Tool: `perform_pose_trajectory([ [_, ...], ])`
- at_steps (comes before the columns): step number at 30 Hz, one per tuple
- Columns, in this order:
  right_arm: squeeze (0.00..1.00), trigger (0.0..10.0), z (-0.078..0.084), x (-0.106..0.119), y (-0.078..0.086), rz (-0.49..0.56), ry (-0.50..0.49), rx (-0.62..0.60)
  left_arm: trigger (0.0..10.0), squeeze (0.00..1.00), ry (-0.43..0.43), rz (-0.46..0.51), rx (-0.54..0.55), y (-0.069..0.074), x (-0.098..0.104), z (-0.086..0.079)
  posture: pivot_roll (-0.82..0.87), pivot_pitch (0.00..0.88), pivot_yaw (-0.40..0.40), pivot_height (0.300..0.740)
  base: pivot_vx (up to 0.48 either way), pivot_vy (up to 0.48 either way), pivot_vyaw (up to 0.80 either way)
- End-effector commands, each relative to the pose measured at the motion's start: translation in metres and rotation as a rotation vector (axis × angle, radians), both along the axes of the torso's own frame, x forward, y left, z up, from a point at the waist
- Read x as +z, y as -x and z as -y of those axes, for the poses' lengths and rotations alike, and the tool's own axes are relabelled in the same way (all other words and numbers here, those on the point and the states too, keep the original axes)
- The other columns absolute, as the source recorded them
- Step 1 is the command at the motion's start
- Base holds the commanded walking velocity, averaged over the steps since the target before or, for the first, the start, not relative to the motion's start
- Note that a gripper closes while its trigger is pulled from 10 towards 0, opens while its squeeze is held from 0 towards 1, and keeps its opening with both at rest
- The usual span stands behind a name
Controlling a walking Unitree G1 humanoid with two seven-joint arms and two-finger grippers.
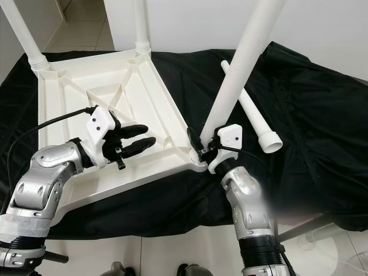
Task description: Building children table
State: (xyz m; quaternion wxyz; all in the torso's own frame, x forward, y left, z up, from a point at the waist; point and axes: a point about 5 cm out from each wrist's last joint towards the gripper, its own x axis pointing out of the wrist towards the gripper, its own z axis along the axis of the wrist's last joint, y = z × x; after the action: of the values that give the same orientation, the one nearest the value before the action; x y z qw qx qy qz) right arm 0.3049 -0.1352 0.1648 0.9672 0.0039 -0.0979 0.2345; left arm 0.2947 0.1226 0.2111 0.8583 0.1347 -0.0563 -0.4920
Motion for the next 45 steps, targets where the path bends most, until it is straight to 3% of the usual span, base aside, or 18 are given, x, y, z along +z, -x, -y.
perform_pose_trajectory([
  [1, 0.0, 10.0, -0.006, -0.038, 0.002, -0.213, 0.055, 0.025, 10.0, 0.0, 0.011, 0.019, 0.115, -0.006, 0.002, -0.007, -0.02, 0.128, -0.004, 0.74, 0.0, 0.0, 0.0],
  [8, 0.0, 10.0, -0.011, -0.028, -0.005, -0.177, 0.146, 0.032, 10.0, 0.0, 0.01, 0.025, 0.124, -0.008, 0.003, -0.009, -0.02, 0.12, -0.007, 0.74, 0.0, 0.0, 0.0],
  [16, 0.0, 10.0, -0.013, -0.032, -0.001, -0.159, 0.17, 0.025, 10.0, 0.0, 0.01, 0.028, 0.129, -0.008, 0.003, -0.009, -0.02, 0.117, -0.01, 0.74, 0.0, 0.0, 0.0],
  [26, 0.0, 10.0, -0.009, -0.039, 0.01, -0.181, 0.057, -0.057, 10.0, 0.0, 0.011, 0.033, 0.13, -0.009, 0.004, -0.01, -0.03, 0.116, -0.008, 0.74, 0.0, 0.0, 0.0],
  [35, 0.0, 10.0, -0.006, -0.036, 0.007, -0.174, 0.042, -0.092, 10.0, 0.0, 0.009, 0.034, 0.123, -0.01, 0.004, -0.009, -0.04, 0.118, -0.005, 0.74, 0.0, 0.0, 0.0],
  [37, 0.0, 10.0, -0.007, -0.033, 0.007, -0.162, 0.037, -0.123, 10.0, 0.0, 0.009, 0.035, 0.125, -0.01, 0.004, -0.009, -0.03, 0.12, -0.008, 0.74, 0.0, 0.0, 0.0],
  [40, 0.0, 10.0, -0.013, -0.026, 0.006, -0.146, -0.037, -0.345, 10.0, 0.0, 0.01, 0.038, 0.134, -0.01, 0.004, -0.011, -0.03, 0.123, -0.013, 0.74, 0.0, 0.0, 0.0],
  [45, 0.0, 10.0, -0.02, -0.023, 0.006, -0.136, -0.108, -0.479, 10.0, 0.0, 0.014, 0.038, 0.137, -0.011, 0.005, -0.011, -0.03, 0.127, -0.013, 0.74, 0.0, 0.0, 0.0],
])
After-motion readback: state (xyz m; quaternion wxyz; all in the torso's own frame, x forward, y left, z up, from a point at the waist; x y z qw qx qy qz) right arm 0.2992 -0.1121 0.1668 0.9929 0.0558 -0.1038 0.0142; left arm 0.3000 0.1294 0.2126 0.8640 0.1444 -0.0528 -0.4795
